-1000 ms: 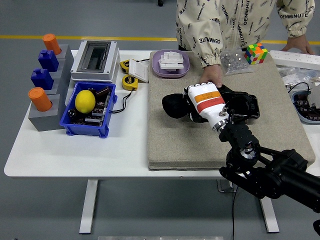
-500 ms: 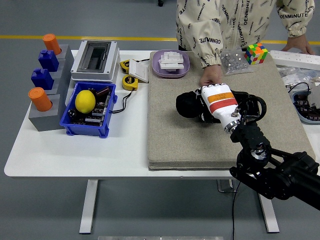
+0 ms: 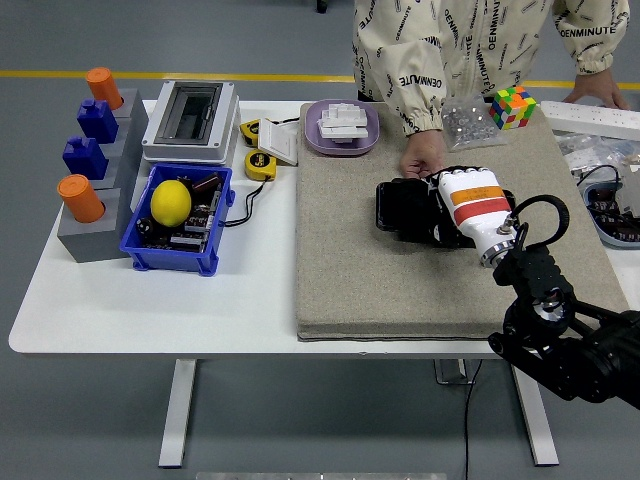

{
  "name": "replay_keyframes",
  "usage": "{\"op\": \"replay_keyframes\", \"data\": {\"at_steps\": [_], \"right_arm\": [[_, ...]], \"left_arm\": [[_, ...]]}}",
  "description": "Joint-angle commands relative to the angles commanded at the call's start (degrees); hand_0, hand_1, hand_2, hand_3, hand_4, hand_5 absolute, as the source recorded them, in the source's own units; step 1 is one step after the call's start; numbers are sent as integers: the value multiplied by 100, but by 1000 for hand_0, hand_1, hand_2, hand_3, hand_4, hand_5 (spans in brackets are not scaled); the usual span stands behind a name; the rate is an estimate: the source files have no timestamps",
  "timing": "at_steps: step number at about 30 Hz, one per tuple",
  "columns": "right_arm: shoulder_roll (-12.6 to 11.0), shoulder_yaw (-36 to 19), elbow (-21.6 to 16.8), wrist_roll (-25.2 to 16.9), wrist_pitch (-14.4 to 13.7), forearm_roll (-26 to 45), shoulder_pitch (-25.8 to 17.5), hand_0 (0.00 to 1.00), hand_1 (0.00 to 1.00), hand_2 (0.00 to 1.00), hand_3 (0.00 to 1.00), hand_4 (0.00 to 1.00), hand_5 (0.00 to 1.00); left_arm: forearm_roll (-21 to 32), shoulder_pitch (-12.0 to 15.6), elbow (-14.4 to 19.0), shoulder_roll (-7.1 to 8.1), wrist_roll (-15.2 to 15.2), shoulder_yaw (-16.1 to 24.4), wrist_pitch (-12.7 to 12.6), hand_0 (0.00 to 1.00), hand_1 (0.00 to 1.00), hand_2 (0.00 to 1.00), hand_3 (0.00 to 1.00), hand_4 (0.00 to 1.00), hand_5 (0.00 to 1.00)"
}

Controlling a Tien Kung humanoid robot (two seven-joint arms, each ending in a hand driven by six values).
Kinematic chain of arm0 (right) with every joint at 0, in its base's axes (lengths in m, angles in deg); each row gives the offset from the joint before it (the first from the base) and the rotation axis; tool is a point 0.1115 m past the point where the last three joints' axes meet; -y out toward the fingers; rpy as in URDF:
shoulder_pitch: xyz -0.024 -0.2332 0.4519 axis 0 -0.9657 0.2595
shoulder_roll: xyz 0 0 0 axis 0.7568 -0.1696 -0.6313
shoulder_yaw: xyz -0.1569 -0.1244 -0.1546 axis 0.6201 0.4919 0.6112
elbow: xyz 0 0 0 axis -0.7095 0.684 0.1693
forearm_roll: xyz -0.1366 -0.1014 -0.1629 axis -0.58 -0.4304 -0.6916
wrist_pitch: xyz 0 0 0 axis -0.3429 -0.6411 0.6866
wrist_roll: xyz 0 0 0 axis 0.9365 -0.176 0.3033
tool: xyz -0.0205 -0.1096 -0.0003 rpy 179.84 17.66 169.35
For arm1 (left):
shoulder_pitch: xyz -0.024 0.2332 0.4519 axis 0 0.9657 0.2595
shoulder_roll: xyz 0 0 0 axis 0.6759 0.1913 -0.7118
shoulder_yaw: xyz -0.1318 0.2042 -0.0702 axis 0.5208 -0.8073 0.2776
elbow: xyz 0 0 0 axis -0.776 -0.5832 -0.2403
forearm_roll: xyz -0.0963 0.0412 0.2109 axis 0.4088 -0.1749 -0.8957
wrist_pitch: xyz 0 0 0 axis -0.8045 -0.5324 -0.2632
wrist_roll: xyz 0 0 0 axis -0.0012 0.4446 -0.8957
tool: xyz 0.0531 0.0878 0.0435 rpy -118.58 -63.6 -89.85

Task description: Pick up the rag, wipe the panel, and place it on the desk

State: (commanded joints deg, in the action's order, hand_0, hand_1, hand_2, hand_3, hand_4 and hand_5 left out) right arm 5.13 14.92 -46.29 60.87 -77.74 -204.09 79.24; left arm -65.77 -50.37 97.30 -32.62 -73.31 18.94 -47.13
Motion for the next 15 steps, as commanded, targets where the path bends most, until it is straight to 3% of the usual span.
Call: {"op": "replay_keyframes", "data": {"at_steps": [8,15], "right_arm": [[-445,-248,31,-5,27,-31,-172,279,358,373,376,914,88],[-694,-454,45,-12,45,-65,-339,279,358,373,376,915,88]], "left_arm": [[-10,16,-3,-17,0,50,0,605,636,637,562,631,449],[-23,15,-2,-19,0,80,-1,604,636,636,562,631,447]]}}
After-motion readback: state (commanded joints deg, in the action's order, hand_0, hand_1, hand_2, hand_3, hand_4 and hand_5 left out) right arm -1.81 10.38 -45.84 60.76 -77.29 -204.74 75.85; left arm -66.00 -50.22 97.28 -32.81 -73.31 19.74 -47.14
